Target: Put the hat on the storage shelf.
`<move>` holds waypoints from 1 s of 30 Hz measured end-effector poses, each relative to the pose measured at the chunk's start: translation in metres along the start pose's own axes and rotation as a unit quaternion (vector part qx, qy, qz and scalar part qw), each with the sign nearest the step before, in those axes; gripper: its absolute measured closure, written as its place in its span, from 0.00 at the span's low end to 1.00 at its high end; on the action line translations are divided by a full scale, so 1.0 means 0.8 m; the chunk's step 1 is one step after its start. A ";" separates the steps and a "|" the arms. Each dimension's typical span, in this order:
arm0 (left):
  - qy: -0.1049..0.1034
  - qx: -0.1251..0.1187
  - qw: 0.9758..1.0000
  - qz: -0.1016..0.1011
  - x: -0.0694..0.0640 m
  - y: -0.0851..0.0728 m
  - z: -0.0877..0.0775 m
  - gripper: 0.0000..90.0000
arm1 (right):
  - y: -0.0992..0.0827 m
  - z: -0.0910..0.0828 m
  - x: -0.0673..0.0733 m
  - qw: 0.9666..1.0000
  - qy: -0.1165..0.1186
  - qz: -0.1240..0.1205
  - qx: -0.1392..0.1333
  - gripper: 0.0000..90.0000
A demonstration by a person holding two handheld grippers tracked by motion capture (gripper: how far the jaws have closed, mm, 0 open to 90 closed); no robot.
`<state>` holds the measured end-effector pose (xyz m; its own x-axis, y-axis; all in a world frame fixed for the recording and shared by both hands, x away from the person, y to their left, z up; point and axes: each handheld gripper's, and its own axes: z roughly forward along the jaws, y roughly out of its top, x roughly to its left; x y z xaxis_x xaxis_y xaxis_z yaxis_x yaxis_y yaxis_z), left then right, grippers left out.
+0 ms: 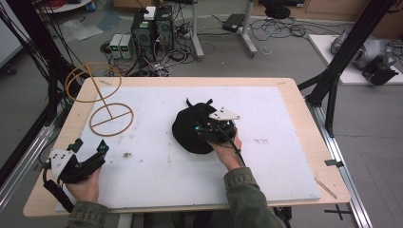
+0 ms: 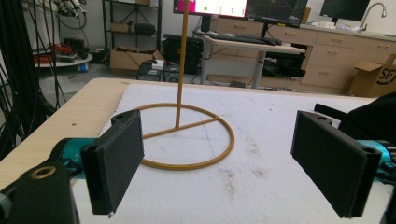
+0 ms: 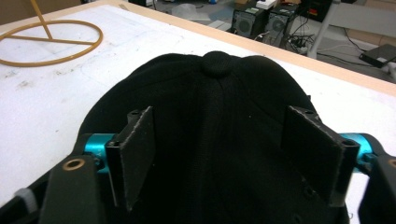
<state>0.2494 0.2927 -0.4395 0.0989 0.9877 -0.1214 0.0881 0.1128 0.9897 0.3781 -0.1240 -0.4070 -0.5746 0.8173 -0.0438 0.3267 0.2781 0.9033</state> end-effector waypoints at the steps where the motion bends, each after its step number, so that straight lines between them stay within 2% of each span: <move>1: 0.000 0.000 1.000 0.000 0.000 0.000 0.000 0.19 | 0.000 0.000 0.000 1.000 0.000 0.002 0.000 0.32; 2: 0.000 0.000 1.000 -0.001 0.000 0.000 0.000 0.19 | -0.001 0.001 -0.001 1.000 0.000 0.003 0.002 0.37; 4: -0.001 0.000 1.000 -0.001 0.000 0.000 0.000 0.19 | -0.001 0.001 -0.001 1.000 0.002 0.004 0.003 0.39; 7: -0.002 0.000 1.000 -0.001 0.000 0.000 0.000 0.19 | -0.002 0.003 -0.001 1.000 0.016 0.007 0.007 0.49; 8: -0.002 0.000 1.000 -0.001 0.000 0.000 0.000 0.19 | -0.002 0.003 -0.001 1.000 0.016 0.007 0.007 0.49; 9: -0.002 0.000 1.000 -0.001 0.000 0.000 0.001 0.19 | -0.002 0.004 0.001 1.000 0.017 0.004 0.009 0.56; 10: -0.002 0.000 1.000 -0.001 0.000 0.000 0.000 0.19 | -0.002 0.004 0.001 1.000 0.017 0.004 0.009 0.56; 12: -0.002 -0.001 1.000 -0.001 0.000 0.000 0.001 0.19 | -0.003 0.005 0.003 1.000 0.014 0.008 0.015 0.65; 13: -0.003 -0.001 1.000 -0.003 0.000 0.000 0.001 0.19 | -0.003 0.005 0.003 1.000 0.014 0.008 0.015 0.65; 14: -0.005 -0.002 1.000 -0.004 0.000 0.000 0.001 0.20 | -0.003 0.005 0.005 1.000 0.011 0.006 0.016 0.69; 15: -0.006 -0.004 1.000 -0.006 -0.001 0.000 0.001 0.20 | -0.003 0.004 0.010 1.000 -0.003 -0.004 0.019 0.83; 16: -0.007 -0.005 1.000 -0.007 -0.001 0.000 0.001 0.20 | -0.003 0.004 0.010 1.000 -0.003 -0.004 0.019 0.83; 17: -0.007 -0.003 1.000 -0.004 -0.002 0.000 0.001 0.20 | -0.003 0.003 0.013 1.000 -0.012 -0.018 0.022 0.93; 20: -0.008 -0.004 1.000 -0.004 -0.002 -0.001 0.001 0.20 | -0.003 0.001 0.014 0.999 -0.007 -0.027 0.021 0.95; 21: -0.008 -0.004 1.000 -0.004 -0.002 -0.001 0.001 0.20 | -0.002 0.000 0.014 0.999 -0.006 -0.038 0.017 0.95; 23: -0.008 -0.003 1.000 -0.005 -0.003 -0.001 0.001 0.20 | -0.002 -0.002 0.018 0.999 -0.011 -0.042 0.012 0.96; 30: -0.007 -0.001 1.000 -0.001 -0.003 -0.002 0.001 0.20 | -0.002 -0.004 0.017 0.999 -0.015 -0.035 0.009 0.96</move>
<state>0.2501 0.2900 -0.4405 0.1134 0.9858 -0.1237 0.0854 0.1144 0.9898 0.3675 -0.1151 -0.4075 -0.5743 0.8098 -0.1203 0.2993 0.3445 0.8898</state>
